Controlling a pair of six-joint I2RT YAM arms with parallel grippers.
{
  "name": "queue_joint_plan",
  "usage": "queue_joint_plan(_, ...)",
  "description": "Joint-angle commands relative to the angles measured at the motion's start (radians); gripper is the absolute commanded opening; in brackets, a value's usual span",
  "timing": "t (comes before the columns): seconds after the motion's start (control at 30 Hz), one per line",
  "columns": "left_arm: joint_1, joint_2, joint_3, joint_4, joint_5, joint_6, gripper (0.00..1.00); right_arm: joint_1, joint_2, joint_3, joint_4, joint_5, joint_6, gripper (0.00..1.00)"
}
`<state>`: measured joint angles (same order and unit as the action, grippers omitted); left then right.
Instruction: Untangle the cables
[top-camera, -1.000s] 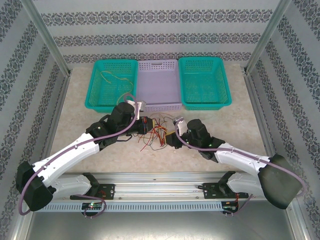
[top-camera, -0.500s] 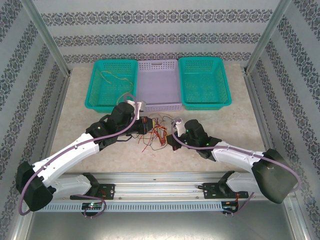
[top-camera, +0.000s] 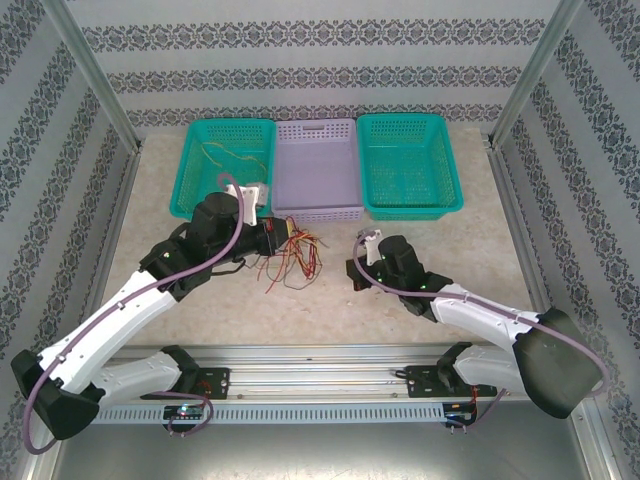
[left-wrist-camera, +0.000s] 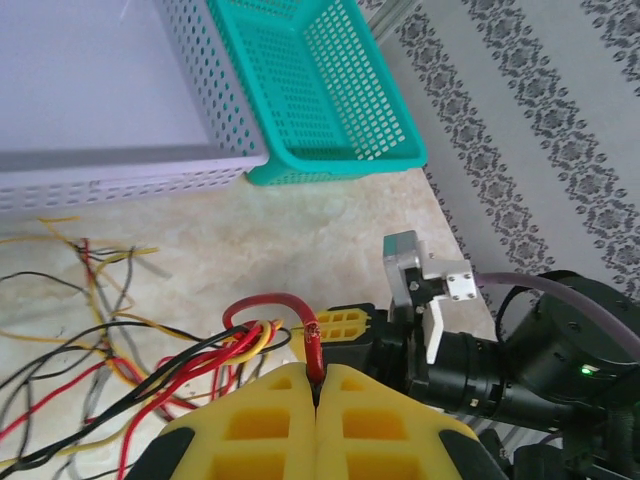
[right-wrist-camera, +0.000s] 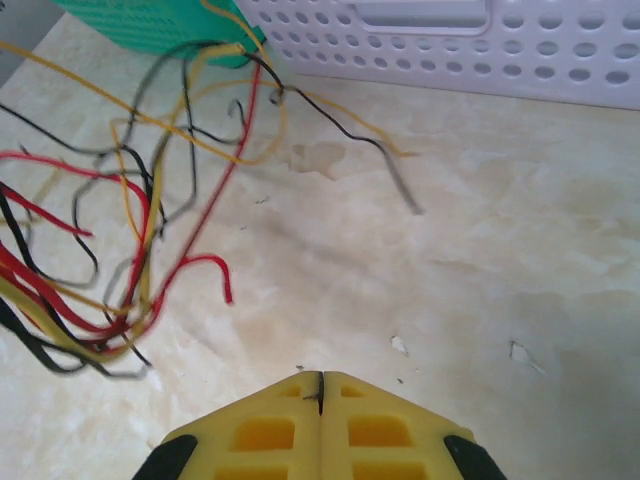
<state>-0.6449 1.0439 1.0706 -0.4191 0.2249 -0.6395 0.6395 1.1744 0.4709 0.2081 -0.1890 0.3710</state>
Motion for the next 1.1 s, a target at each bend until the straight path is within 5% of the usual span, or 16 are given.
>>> queue_joint_plan(0.0, 0.011, 0.013, -0.002, -0.002, 0.03, -0.002, 0.0, 0.04, -0.042, -0.015, 0.101, -0.106, -0.002, 0.09)
queue_joint_plan(0.13, 0.012, 0.03, -0.027, 0.043, 0.064, -0.029, 0.0, 0.077, -0.074, -0.01, 0.139, -0.146, -0.041, 0.34)
queue_joint_plan(0.3, 0.01, 0.043, -0.029, 0.06, 0.088, -0.041, 0.0, 0.079, -0.033, 0.006, 0.18, -0.19, -0.05, 0.45)
queue_joint_plan(0.6, 0.011, 0.039, -0.035, 0.067, 0.114, -0.055, 0.0, 0.08, 0.125, 0.09, 0.191, -0.119, -0.108, 0.45)
queue_joint_plan(0.77, 0.011, 0.024, -0.059, 0.061, 0.114, -0.055, 0.0, 0.077, 0.136, 0.086, 0.209, -0.07, -0.128, 0.37)
queue_joint_plan(1.07, 0.011, 0.021, -0.074, 0.069, 0.122, -0.06, 0.0, 0.076, 0.115, 0.069, 0.217, -0.031, -0.138, 0.39)
